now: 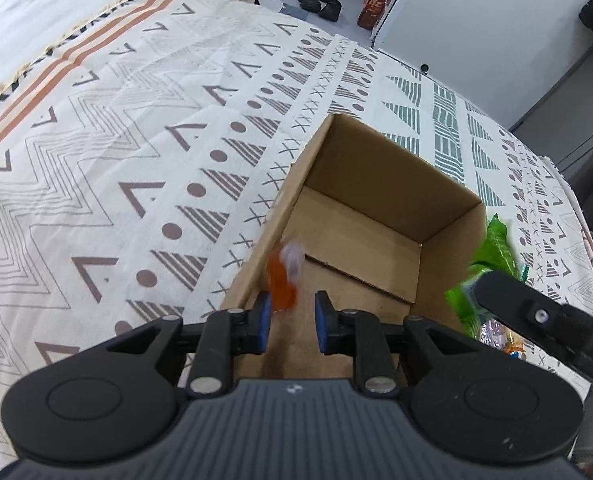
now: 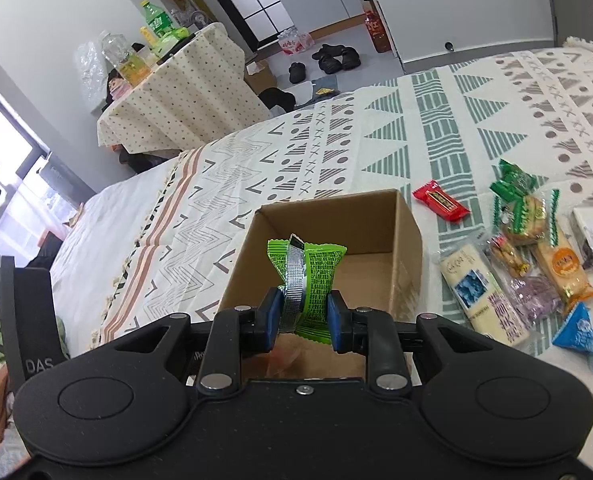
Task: Organize snacks
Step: 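Open the left tool over the box while the right tool releases the green packet inside, then withdraw both tools from the box back toward the snack pile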
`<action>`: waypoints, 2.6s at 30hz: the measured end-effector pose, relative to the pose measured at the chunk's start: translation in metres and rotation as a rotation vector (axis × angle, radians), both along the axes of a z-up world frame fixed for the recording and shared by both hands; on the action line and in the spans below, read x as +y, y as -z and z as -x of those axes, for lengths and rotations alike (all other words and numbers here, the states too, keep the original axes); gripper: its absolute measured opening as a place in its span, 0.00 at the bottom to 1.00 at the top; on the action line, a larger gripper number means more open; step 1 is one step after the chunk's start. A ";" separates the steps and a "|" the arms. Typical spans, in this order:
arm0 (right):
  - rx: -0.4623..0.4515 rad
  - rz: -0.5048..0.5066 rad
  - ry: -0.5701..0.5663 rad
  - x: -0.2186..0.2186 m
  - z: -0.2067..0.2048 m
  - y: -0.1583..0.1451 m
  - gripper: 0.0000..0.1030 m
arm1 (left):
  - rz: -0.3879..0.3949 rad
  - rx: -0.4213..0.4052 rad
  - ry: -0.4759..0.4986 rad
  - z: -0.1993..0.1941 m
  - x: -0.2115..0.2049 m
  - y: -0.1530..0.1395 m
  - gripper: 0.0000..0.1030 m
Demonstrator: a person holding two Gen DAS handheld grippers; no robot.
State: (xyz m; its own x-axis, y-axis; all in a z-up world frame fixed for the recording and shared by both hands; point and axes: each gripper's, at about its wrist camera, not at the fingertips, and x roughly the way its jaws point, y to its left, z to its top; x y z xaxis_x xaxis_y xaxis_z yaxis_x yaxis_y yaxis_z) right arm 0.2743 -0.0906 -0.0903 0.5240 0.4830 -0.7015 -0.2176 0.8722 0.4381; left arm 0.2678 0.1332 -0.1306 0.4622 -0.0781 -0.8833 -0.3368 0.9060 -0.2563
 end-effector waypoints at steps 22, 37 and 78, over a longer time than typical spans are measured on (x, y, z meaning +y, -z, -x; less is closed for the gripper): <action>-0.010 0.028 0.038 -0.040 0.035 0.001 0.78 | -0.082 0.037 -0.034 0.036 -0.020 -0.011 0.54; -0.107 0.091 0.079 -0.081 0.058 -0.011 1.00 | -0.115 -0.012 -0.020 0.052 -0.060 -0.042 0.93; -0.130 0.100 0.144 -0.202 0.078 0.001 1.00 | -0.115 -0.163 0.082 0.073 -0.173 -0.050 1.00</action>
State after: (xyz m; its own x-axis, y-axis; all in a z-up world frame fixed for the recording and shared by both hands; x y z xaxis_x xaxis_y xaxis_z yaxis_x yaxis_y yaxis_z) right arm 0.1963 -0.2927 -0.0913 0.6717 0.3280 -0.6643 -0.1362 0.9360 0.3245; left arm 0.1944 -0.0398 -0.0810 0.5961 -0.0240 -0.8026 -0.2233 0.9552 -0.1944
